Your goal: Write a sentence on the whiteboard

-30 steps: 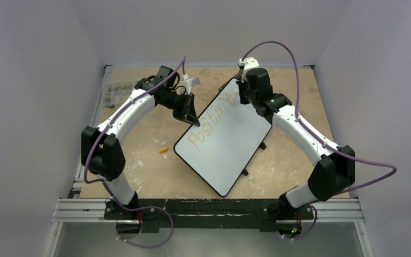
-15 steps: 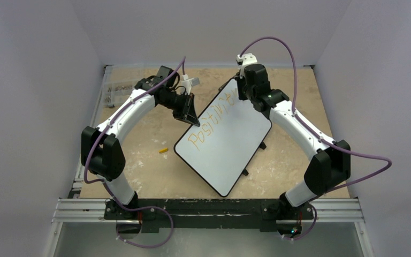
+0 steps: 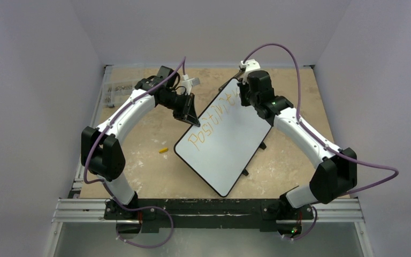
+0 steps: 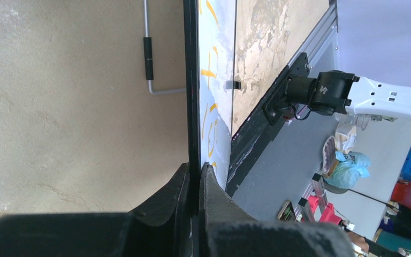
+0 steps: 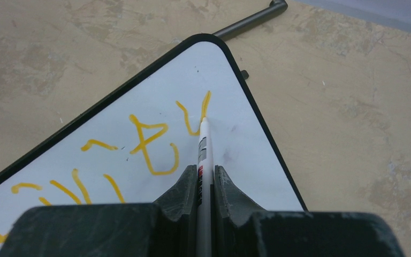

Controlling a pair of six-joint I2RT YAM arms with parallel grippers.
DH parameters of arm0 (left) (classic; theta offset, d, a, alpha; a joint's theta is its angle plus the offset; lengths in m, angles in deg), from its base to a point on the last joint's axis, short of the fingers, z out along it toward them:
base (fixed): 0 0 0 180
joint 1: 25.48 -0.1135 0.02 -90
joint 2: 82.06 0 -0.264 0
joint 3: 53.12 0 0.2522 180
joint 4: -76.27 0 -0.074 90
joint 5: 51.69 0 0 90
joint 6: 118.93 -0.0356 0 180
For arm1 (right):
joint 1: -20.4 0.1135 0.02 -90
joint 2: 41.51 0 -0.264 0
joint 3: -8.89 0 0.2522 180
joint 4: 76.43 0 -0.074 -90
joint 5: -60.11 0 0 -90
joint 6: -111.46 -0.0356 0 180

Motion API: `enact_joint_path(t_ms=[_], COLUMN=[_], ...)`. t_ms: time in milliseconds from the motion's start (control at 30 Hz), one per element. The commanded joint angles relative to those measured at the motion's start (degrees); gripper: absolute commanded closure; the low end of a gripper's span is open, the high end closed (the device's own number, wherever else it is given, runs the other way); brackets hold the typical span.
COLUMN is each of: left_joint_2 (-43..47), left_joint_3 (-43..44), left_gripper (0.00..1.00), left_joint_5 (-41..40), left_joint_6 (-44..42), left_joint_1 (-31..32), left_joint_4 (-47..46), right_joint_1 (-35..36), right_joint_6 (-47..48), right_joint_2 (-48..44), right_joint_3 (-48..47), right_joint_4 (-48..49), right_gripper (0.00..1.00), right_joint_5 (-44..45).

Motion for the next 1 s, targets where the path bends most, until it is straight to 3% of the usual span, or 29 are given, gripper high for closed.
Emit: enact_joint_path(t_ms=[0, 500, 967], left_joint_2=[2.7, 3.2, 3.3], left_joint_3=[0.3, 0.4, 0.3], left_gripper=[1.00, 1.00, 1.00], left_joint_5=[0.2, 0.5, 0.8], left_joint_6=[-2.3, -2.1, -2.0], left_joint_1=[1.1, 1.0, 1.2], left_joint_4=[-1.1, -1.3, -1.6], right_joint_1=[0.2, 0.2, 0.3], right_joint_6=[-1.9, -3.8, -5.2], right_joint_2=[-2.0, -7.0, -9.5], right_joint_3=[2.7, 9.7, 9.8], right_joint_4=[-0.1, -1.2, -1.2], right_gripper=[1.00, 1.00, 1.00], right_joint_5=[-3.1, -2.7, -6.4])
